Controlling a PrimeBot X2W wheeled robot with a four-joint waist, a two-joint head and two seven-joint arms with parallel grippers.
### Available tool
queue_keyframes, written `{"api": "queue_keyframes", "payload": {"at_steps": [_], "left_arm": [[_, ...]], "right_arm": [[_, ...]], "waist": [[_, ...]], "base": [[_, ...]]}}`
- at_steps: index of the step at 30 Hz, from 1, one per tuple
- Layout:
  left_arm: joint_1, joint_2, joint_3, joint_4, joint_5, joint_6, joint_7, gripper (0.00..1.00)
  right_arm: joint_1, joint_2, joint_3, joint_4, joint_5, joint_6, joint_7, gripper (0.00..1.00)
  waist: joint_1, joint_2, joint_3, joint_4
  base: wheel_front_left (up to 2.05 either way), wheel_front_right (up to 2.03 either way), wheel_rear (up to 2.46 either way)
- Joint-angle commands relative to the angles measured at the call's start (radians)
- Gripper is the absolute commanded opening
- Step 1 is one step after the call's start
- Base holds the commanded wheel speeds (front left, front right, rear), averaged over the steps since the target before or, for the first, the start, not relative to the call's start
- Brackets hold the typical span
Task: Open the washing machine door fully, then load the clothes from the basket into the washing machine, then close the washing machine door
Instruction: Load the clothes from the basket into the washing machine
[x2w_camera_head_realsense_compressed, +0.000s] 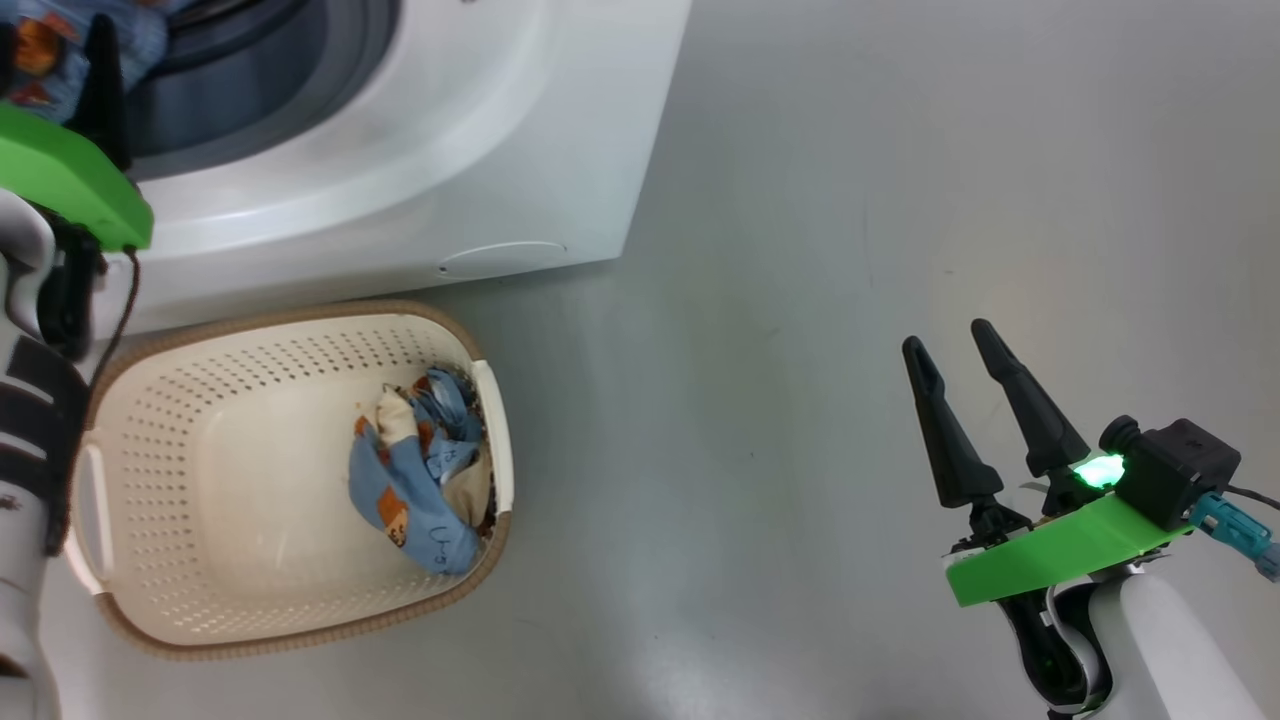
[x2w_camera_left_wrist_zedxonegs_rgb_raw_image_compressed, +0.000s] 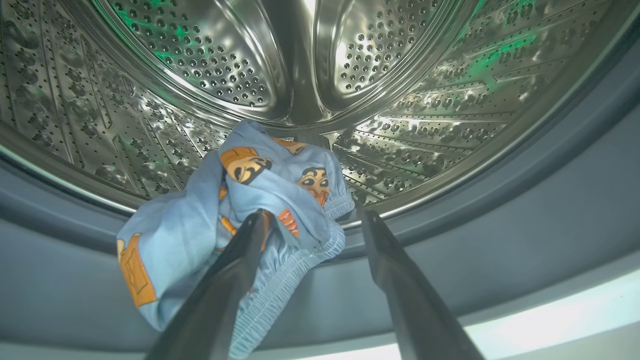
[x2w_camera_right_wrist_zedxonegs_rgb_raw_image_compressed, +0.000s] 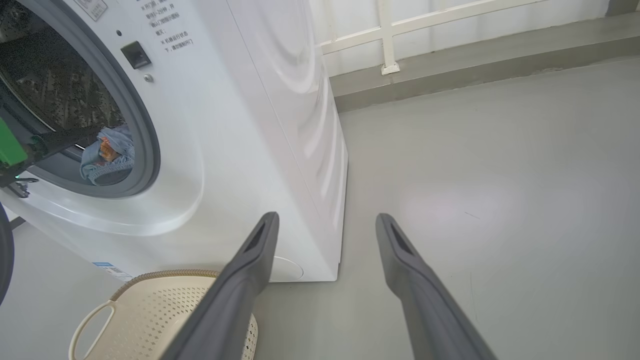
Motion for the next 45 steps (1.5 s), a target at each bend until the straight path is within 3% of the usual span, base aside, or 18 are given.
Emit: {"api": "queue_keyframes", "payload": {"at_steps": [1, 9, 29, 45], "left_arm": [[0.014, 0.044, 0.024, -0.035, -0.01, -0.002, -0.012, 1.0], [0.144, 0.037, 0.133, -0.213, 0.032, 0.012, -0.013, 1.0], [0.578, -0.086, 0.433, -0.555, 0.287, 0.015, -0.013, 1.0], [0.872, -0.159, 0.553, -0.722, 0.408, 0.001, -0.014, 1.0]], "right_arm": [[0.023, -0.012, 0.014, -0.019, 0.005, 0.002, -0.012, 1.0], [0.029, -0.023, -0.001, -0.013, 0.004, 0.002, -0.012, 1.0], [0.106, -0.087, -0.02, 0.014, 0.02, 0.002, -0.012, 1.0], [0.219, -0.125, -0.047, 0.02, 0.036, 0.002, -0.012, 1.0]], "waist": [[0.0, 0.0, -0.014, 0.014], [0.0, 0.0, -0.052, 0.041], [0.0, 0.0, -0.216, 0.088], [0.0, 0.0, -0.348, 0.098]], "base": [[0.0, 0.0, 0.0], [0.0, 0.0, 0.0], [0.0, 0.0, 0.0], [0.0, 0.0, 0.0]]}}
